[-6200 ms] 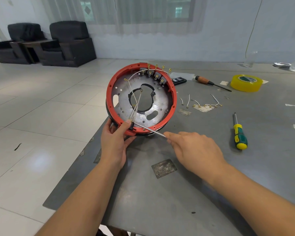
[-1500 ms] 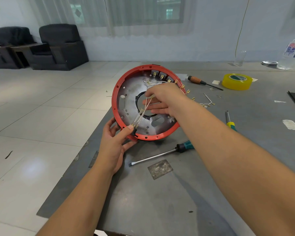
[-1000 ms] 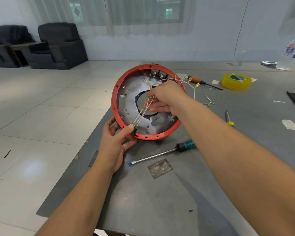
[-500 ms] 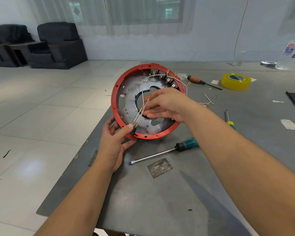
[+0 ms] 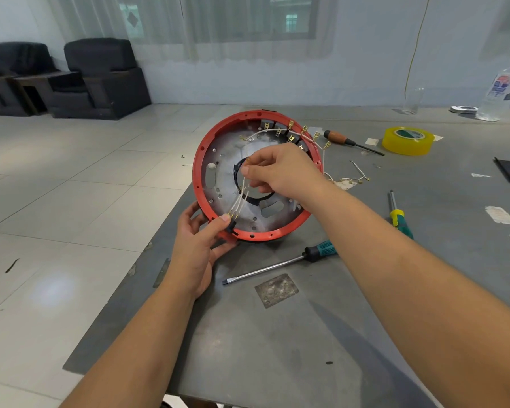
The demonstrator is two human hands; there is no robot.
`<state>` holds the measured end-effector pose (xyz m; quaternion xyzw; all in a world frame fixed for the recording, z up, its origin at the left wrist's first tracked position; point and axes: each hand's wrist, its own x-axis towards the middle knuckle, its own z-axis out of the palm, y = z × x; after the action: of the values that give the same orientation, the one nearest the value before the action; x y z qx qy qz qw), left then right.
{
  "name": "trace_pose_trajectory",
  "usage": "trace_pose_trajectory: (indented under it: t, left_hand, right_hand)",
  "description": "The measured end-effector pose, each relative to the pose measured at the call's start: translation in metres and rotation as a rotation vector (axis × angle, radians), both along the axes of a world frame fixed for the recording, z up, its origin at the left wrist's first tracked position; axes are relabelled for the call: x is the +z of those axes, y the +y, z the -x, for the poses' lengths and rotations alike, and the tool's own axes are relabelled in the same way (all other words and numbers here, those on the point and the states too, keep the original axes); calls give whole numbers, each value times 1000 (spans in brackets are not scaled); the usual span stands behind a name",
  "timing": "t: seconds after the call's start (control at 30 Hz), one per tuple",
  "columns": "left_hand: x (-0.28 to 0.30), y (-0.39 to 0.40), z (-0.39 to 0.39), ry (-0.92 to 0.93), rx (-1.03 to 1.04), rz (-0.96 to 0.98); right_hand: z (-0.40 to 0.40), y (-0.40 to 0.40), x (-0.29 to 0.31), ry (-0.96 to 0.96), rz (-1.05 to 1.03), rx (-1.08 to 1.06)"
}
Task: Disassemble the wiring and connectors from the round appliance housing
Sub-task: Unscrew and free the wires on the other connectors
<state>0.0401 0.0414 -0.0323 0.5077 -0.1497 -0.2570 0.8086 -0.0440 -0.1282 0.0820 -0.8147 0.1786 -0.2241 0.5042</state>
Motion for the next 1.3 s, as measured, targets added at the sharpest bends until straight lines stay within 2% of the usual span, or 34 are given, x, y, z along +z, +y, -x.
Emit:
trace_pose_trajectory:
  t: [0.3, 0.5, 0.7, 0.77, 0.9, 1.3]
  left_hand:
    - [1, 0, 1, 14, -4, 12]
    - [2, 0, 2, 13, 1, 15]
    - [3, -1, 2, 38, 20, 15]
    - [2, -1, 1, 38, 21, 15]
    - [1, 0, 1, 25, 24, 14]
    - [1, 0, 0, -7, 12, -17]
  right_hand:
    - [-3, -3, -1, 48, -253, 49]
    - [-2, -2, -17, 23, -190, -54]
    - [-2, 2, -27, 83, 38, -219]
    - [0, 5, -28, 86, 70, -204]
    - [1, 12, -31, 90, -36, -70]
    - [0, 24, -33, 125, 147, -52]
